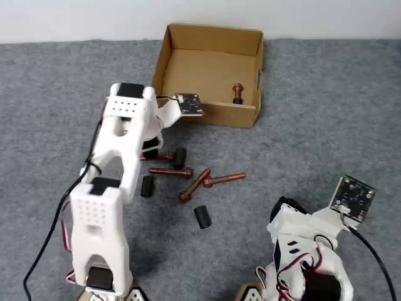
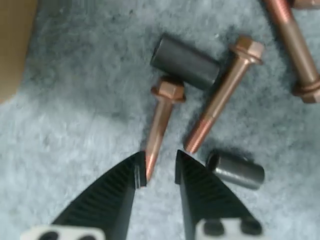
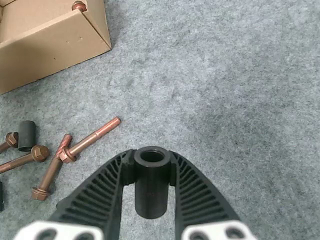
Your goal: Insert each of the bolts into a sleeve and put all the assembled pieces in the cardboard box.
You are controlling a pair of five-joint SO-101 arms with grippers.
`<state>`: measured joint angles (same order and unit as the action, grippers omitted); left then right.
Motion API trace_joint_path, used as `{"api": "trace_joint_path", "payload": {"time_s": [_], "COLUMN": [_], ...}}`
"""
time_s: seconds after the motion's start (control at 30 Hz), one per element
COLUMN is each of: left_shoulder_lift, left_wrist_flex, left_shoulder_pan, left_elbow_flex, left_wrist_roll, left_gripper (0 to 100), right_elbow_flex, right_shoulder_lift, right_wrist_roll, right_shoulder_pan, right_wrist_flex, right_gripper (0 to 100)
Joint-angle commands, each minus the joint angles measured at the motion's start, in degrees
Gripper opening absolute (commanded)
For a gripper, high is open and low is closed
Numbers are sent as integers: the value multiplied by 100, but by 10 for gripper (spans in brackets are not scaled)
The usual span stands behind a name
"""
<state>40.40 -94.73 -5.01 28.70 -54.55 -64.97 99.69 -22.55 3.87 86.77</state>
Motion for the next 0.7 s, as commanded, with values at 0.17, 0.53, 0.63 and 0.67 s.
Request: {"api": "trace_joint_path", "payload": {"time_s": [0.17,0.53,0.63,0.67], "left_shoulder_lift": [1108,1749,1749,1732], "left_wrist_flex": [-448,-484,-554,-580], "left_shoulder_pan": [-299,-299,-290,-290], "left_elbow_flex": [1771,2369,2369,2360], "left_wrist_roll": [-35,-35,-35,-35], "left_gripper": [109,96,9,2], "right_elbow_flex": [18,-18,-18,-18], "right_shoulder_lift": [-48,-48,-48,-48], "right_wrist_roll": [53,53,53,53], "right_shoulder_pan": [75,75,75,75], "right_wrist_flex": [-119,-136,-136,-136], "right_gripper": [8,8,8,8]}}
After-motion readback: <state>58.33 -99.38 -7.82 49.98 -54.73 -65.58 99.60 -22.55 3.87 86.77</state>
